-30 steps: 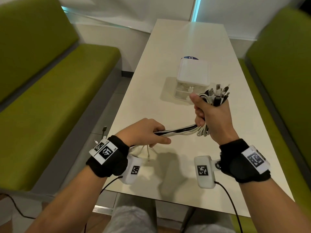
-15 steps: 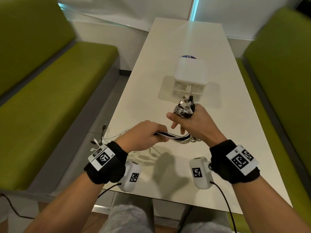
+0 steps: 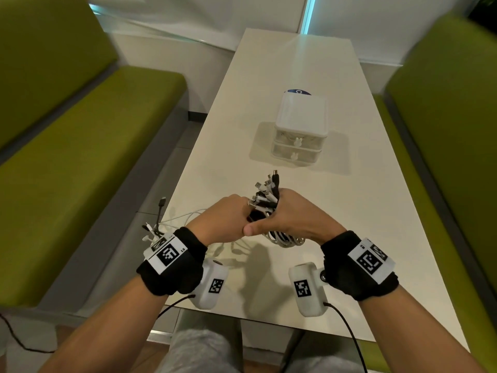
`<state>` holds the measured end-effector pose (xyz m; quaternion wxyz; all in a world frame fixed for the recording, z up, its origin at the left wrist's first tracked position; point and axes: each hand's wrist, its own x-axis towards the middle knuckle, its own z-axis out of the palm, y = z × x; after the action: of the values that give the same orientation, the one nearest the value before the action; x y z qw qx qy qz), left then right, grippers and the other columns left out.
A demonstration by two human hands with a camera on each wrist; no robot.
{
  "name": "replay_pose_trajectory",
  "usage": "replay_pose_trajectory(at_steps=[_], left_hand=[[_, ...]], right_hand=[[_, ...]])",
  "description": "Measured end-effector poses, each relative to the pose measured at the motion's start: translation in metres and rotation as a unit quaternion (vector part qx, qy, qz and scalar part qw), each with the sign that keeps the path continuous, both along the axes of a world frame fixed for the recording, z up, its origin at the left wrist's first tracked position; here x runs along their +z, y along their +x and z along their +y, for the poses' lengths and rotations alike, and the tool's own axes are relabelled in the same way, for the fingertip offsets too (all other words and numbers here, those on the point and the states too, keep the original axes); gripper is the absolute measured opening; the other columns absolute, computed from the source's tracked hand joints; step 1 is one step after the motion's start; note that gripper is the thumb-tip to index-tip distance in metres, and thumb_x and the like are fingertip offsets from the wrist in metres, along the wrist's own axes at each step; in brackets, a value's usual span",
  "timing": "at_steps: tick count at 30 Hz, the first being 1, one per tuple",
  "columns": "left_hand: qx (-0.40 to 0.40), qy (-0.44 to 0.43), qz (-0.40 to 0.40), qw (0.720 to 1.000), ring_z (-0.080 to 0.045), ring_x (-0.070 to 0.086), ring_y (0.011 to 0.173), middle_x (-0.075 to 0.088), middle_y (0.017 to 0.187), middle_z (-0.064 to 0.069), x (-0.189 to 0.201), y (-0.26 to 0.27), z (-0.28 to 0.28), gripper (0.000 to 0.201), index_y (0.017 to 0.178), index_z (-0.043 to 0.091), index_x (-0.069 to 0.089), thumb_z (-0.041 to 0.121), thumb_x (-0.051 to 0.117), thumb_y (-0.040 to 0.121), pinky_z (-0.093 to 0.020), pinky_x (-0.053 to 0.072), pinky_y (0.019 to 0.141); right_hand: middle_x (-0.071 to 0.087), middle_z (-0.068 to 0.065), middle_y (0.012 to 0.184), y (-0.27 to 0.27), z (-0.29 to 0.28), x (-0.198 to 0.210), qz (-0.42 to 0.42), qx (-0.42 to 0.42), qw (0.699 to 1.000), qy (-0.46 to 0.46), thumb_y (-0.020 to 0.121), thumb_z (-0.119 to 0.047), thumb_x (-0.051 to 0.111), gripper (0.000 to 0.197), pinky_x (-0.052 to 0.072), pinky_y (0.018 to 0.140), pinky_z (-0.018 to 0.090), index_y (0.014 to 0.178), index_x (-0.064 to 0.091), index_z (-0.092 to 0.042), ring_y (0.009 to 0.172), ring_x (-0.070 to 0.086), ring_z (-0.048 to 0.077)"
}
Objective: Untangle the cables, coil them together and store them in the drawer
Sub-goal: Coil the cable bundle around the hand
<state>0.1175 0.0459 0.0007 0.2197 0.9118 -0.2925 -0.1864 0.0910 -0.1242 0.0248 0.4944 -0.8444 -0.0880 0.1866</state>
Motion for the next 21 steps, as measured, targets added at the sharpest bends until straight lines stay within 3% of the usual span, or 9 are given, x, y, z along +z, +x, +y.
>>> replay_pose_trajectory(at_steps=[2,4,6,8,11,14,18,21], left_hand=[[0.023,-0.014,0.024,0.999,-0.029,0.057,0.059,0.066,0.070,-0.015,0.002,0.003,0.000,0.036,0.080,0.002,0.064,0.035,0.051,0.074,-0.046,0.048,0.061],[0.031,-0.019,0.031,0.999,-0.027,0.061,0.061,0.066,0.064,-0.007,0.008,0.007,0.000,0.022,0.074,0.007,0.066,0.029,0.062,0.073,-0.042,0.050,0.060],[0.035,-0.022,0.039,0.998,-0.018,0.059,0.053,0.064,0.055,0.000,0.014,0.008,0.001,0.015,0.065,0.013,0.065,0.024,0.071,0.072,-0.033,0.047,0.053],[0.028,-0.013,0.042,0.999,-0.010,0.055,0.046,0.064,0.052,0.002,0.017,0.011,0.003,0.017,0.060,0.017,0.065,0.023,0.076,0.071,-0.024,0.041,0.050],[0.025,0.007,0.048,0.999,-0.013,0.058,0.049,0.065,0.053,0.003,0.020,0.013,0.008,0.024,0.062,0.017,0.067,0.035,0.081,0.069,-0.028,0.046,0.053],[0.022,0.039,0.032,0.998,-0.015,0.057,0.049,0.063,0.051,0.005,0.025,0.017,0.010,0.030,0.060,0.019,0.067,0.044,0.083,0.065,-0.028,0.046,0.052],[0.004,0.082,0.012,0.997,-0.011,0.058,0.051,0.064,0.056,0.005,0.034,0.023,0.012,0.024,0.077,0.020,0.073,0.037,0.083,0.065,-0.026,0.047,0.054],[0.007,0.044,0.043,0.998,-0.006,0.052,0.048,0.066,0.060,0.003,0.028,0.020,0.017,0.030,0.078,0.023,0.071,0.041,0.087,0.060,-0.018,0.039,0.047]], right_hand=[[0.070,-0.011,0.078,-0.002,0.001,-0.001,-0.006,0.022,0.999,-0.031,0.064,-0.027,0.091,0.031,0.053,0.077,0.028,0.083,0.067,-0.025,0.076,0.065,0.007],[0.069,0.002,0.077,-0.003,0.002,-0.003,-0.013,0.017,0.998,-0.060,0.066,-0.017,0.085,0.027,0.054,0.078,0.042,0.083,0.064,-0.015,0.071,0.062,0.015],[0.069,0.012,0.079,-0.003,0.004,-0.005,-0.009,0.010,0.998,-0.060,0.066,-0.010,0.076,0.021,0.055,0.080,0.048,0.084,0.065,-0.009,0.069,0.063,0.022],[0.072,0.014,0.079,-0.004,0.004,-0.005,0.004,0.018,0.998,-0.054,0.069,-0.007,0.074,0.017,0.056,0.079,0.045,0.085,0.067,-0.008,0.069,0.067,0.025],[0.072,0.010,0.073,-0.002,0.003,-0.001,0.008,0.042,0.998,-0.056,0.072,-0.008,0.078,0.015,0.057,0.073,0.038,0.080,0.067,-0.013,0.062,0.066,0.015],[0.073,0.003,0.077,0.000,0.008,-0.002,0.003,0.050,0.995,-0.084,0.071,-0.013,0.080,0.023,0.057,0.075,0.036,0.089,0.067,-0.017,0.068,0.069,0.015],[0.071,-0.004,0.081,-0.003,0.017,-0.009,0.018,0.063,0.996,-0.061,0.074,-0.015,0.079,0.032,0.052,0.066,0.027,0.103,0.066,-0.022,0.062,0.065,0.007],[0.063,-0.008,0.069,-0.004,0.010,-0.010,0.019,0.071,0.993,-0.093,0.079,-0.014,0.074,0.022,0.047,0.059,0.023,0.085,0.060,-0.030,0.056,0.060,0.007]])
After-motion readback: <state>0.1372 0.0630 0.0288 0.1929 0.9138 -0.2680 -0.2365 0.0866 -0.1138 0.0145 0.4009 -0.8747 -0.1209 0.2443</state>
